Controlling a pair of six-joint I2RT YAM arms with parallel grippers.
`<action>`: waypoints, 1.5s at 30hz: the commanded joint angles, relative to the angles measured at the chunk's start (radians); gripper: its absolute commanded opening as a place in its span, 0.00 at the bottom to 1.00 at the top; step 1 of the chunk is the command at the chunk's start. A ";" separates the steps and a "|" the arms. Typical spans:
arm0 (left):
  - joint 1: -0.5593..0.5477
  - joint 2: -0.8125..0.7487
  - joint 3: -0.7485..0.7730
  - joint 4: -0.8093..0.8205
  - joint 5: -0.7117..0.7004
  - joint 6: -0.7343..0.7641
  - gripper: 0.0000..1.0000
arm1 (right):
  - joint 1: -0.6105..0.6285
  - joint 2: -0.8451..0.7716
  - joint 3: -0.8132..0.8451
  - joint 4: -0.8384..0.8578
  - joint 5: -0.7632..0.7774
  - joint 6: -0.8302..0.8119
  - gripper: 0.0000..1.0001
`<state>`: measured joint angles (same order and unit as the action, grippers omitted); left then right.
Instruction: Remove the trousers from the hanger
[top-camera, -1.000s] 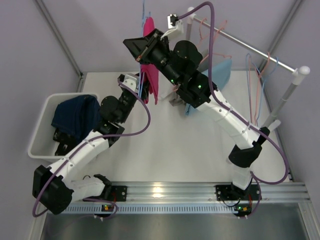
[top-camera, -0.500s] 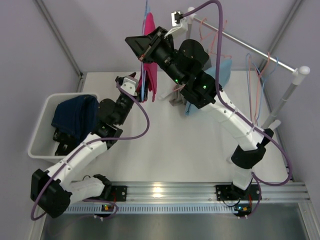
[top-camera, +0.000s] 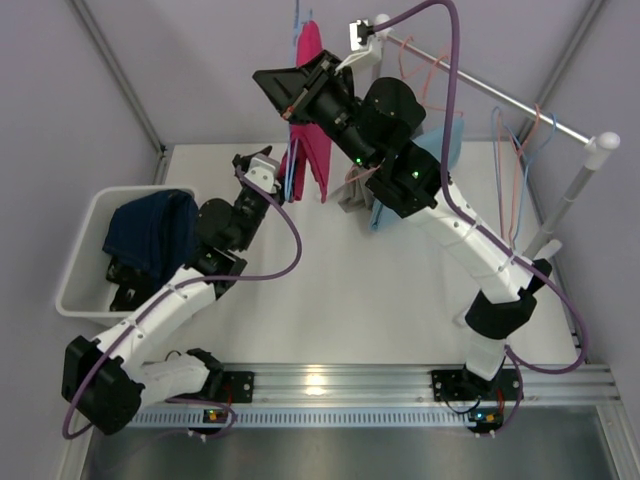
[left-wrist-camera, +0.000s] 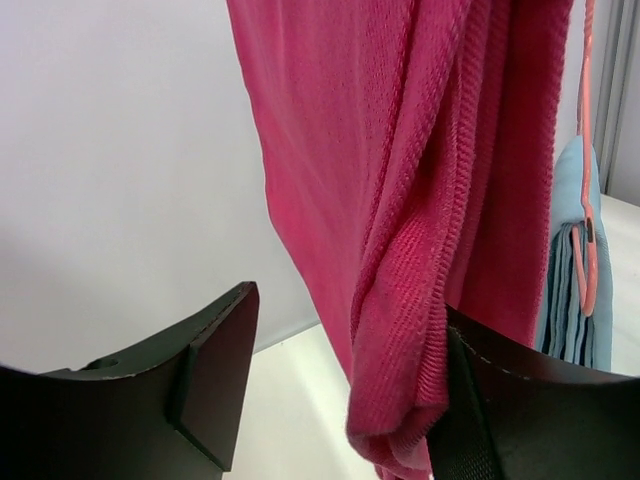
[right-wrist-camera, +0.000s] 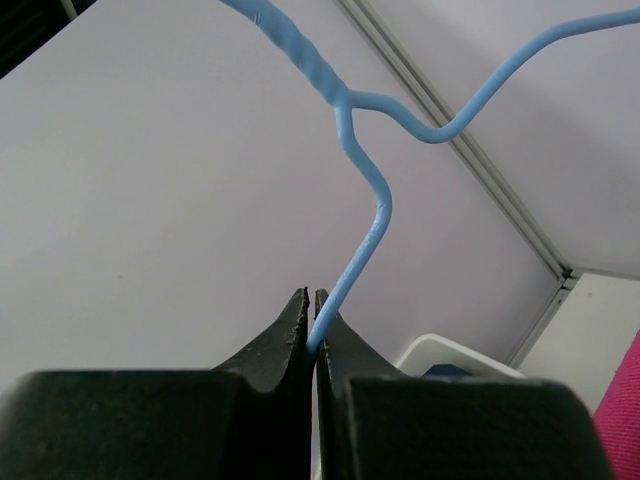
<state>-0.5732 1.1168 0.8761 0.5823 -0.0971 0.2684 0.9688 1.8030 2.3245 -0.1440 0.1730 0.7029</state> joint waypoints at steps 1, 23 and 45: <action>0.007 0.020 0.044 0.083 0.000 0.003 0.66 | 0.025 -0.094 0.044 0.149 -0.059 -0.007 0.00; 0.009 -0.077 0.104 -0.030 -0.021 0.012 0.00 | -0.056 -0.229 -0.189 0.070 -0.001 -0.014 0.00; 0.010 0.031 0.794 -0.427 -0.157 -0.239 0.00 | -0.125 -0.303 -0.683 0.055 -0.125 0.061 0.00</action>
<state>-0.5644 1.1576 1.5318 -0.0143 -0.2024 0.0521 0.8543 1.4998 1.6489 -0.1570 0.0841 0.7544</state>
